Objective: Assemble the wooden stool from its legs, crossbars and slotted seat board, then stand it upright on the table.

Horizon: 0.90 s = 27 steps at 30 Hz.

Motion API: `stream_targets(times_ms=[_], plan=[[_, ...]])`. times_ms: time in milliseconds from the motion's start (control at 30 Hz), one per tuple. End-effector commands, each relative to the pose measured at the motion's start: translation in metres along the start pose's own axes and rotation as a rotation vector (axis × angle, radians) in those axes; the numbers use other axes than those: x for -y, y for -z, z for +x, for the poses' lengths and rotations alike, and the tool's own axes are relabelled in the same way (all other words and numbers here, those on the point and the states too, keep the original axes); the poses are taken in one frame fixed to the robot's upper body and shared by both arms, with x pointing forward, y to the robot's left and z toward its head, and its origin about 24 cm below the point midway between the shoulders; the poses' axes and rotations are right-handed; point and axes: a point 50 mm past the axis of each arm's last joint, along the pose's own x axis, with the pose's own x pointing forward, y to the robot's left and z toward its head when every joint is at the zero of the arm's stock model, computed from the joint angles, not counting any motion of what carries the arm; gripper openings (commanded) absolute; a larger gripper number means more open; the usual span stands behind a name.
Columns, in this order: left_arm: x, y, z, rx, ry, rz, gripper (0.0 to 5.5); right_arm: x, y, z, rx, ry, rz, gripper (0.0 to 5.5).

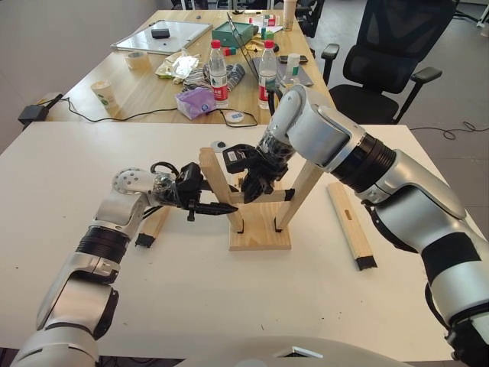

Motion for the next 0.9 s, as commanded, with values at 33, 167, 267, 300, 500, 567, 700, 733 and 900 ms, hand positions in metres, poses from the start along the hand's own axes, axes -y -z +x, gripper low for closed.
stream_targets(times_ms=[33, 167, 267, 300, 500, 567, 700, 733, 900], plan=[[0.088, 0.119, 0.049, -0.474, 0.279, -0.283, 2.01, -0.010, -0.016, -0.017, 0.127, -0.005, -0.052, 1.09], [0.080, 0.117, 0.046, -0.485, 0.262, -0.268, 2.01, -0.007, -0.022, -0.037, 0.179, 0.050, -0.053, 1.75], [0.076, 0.116, 0.045, -0.487, 0.256, -0.264, 2.01, -0.006, -0.023, -0.049, 0.196, 0.085, -0.060, 2.41], [0.075, 0.116, 0.045, -0.487, 0.252, -0.263, 2.01, -0.004, -0.022, -0.055, 0.202, 0.105, -0.058, 2.56], [0.047, 0.095, 0.045, -0.385, 0.107, -0.250, 2.01, 0.023, -0.006, -0.130, 0.408, 0.453, 0.085, 3.85], [0.035, 0.082, 0.041, -0.344, 0.080, -0.240, 2.01, 0.026, 0.008, -0.145, 0.485, 0.528, 0.150, 4.23], [0.013, 0.054, 0.035, -0.249, 0.061, -0.244, 2.51, 0.029, 0.045, -0.143, 0.621, 0.581, 0.305, 4.56], [0.008, 0.047, 0.034, -0.234, 0.063, -0.244, 2.70, 0.029, 0.054, -0.142, 0.651, 0.604, 0.341, 4.56], [-0.013, 0.025, 0.025, -0.227, 0.072, -0.223, 3.54, 0.026, 0.076, -0.164, 0.893, 0.770, 0.478, 4.56]])
